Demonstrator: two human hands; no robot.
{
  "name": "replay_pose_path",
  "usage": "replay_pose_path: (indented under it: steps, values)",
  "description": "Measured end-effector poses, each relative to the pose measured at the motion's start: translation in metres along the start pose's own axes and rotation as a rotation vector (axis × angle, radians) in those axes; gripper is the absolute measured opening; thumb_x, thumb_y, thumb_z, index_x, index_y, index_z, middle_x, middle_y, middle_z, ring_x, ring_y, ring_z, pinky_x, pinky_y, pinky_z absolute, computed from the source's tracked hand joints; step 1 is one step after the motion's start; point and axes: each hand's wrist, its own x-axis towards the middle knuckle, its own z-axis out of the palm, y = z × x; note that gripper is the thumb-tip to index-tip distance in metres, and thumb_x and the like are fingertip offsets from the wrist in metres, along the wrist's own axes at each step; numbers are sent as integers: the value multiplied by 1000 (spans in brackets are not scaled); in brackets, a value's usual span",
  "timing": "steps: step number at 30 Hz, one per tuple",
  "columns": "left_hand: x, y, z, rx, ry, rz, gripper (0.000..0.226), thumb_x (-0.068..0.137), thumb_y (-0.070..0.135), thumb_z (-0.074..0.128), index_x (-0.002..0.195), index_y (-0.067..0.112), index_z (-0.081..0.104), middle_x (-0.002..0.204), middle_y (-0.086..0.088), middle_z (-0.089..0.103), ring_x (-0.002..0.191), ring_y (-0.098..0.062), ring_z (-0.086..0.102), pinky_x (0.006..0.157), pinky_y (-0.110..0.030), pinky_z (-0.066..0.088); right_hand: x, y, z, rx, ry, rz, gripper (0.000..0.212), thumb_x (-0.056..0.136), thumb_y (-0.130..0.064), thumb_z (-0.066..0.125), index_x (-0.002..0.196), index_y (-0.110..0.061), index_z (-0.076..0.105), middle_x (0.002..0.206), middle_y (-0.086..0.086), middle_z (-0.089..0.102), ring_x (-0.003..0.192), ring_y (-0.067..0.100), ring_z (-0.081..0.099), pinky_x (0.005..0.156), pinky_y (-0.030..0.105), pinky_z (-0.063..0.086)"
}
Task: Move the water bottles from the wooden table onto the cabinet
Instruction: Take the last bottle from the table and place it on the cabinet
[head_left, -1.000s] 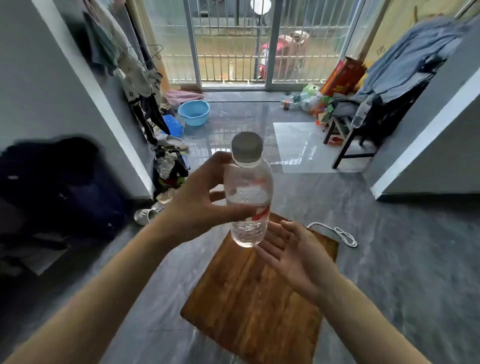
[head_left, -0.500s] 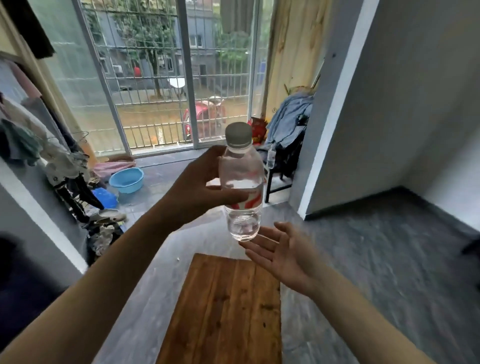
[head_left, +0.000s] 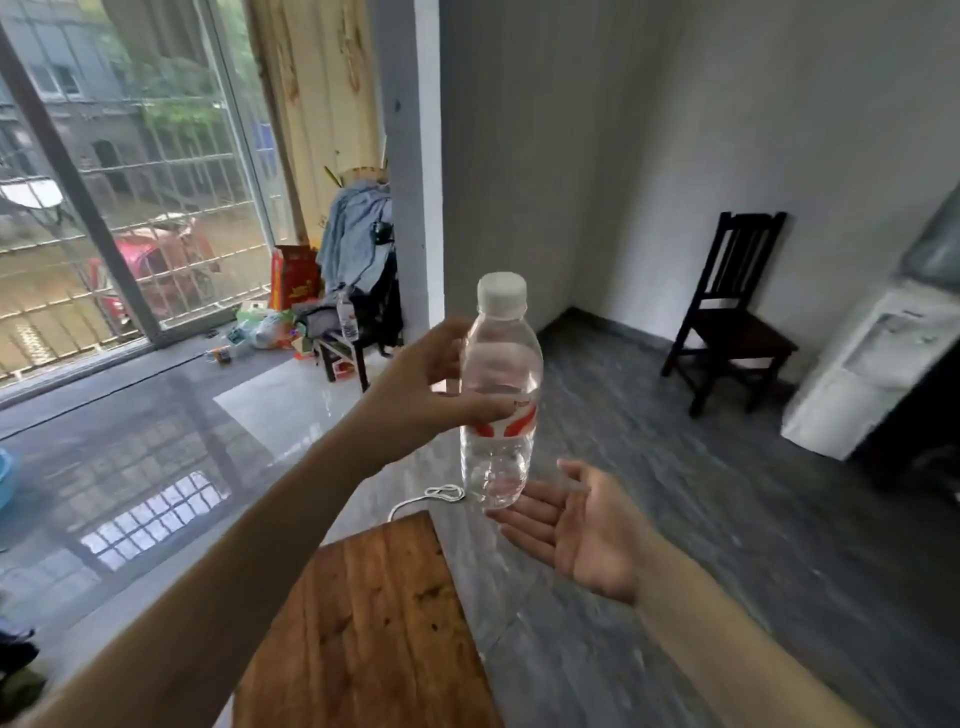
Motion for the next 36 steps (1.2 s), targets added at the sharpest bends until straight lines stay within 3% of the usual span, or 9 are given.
replay_pose_path:
  steps: [4,7,10,13,18,25,31,36]
  values:
    - [26,9,48,-100,-113,19,64,74,25,91,129,16,59,113,0,74,103,-12,73,81,-22,58,-26,-14,-40,51,69,-66,58,99,-39,35,127,7,56,120,26,68,111,34,68,83,40,58]
    - [47,16,91,-146,-199,37,67,70,32,89,129,21,59,114,-1,74,106,-17,73,87,-31,60,-47,-26,-72,91,103,-115,58,98,-39,37,127,7,55,120,28,67,112,35,66,82,38,59]
    - [67,24,141,-185,-288,55,61,68,36,87,123,30,62,114,-2,74,107,-20,73,93,-38,60,-70,-40,-108,141,151,-163,57,98,-37,38,129,10,50,120,31,65,117,39,63,89,41,55]
    - [92,37,194,-190,-373,84,57,69,40,87,121,37,63,113,3,75,107,-16,73,94,-38,59,-96,-57,-152,203,209,-226,57,98,-36,40,129,11,47,121,32,64,117,40,62,93,44,52]
    - [131,63,289,-261,-425,84,65,67,43,87,124,32,58,113,6,75,106,-11,73,91,-36,58,-145,-97,-225,266,267,-307,57,99,-36,40,127,12,51,121,33,64,112,41,65,89,45,54]
    - [170,91,398,-300,-503,113,47,69,40,87,110,41,64,109,7,77,103,-11,73,83,-22,57,-192,-138,-312,326,314,-355,56,99,-36,37,127,11,52,122,32,64,112,41,65,91,46,54]
    - [200,102,460,-301,-560,133,47,78,27,87,118,33,63,111,8,76,103,-9,73,83,-18,57,-209,-168,-359,394,333,-404,55,100,-34,37,126,11,54,122,31,64,111,42,65,91,46,54]
    - [240,101,497,-302,-568,159,53,78,35,84,126,30,62,115,12,75,107,-6,71,92,-28,55,-201,-201,-388,437,345,-433,55,101,-34,36,126,11,54,120,31,65,109,40,67,90,45,56]
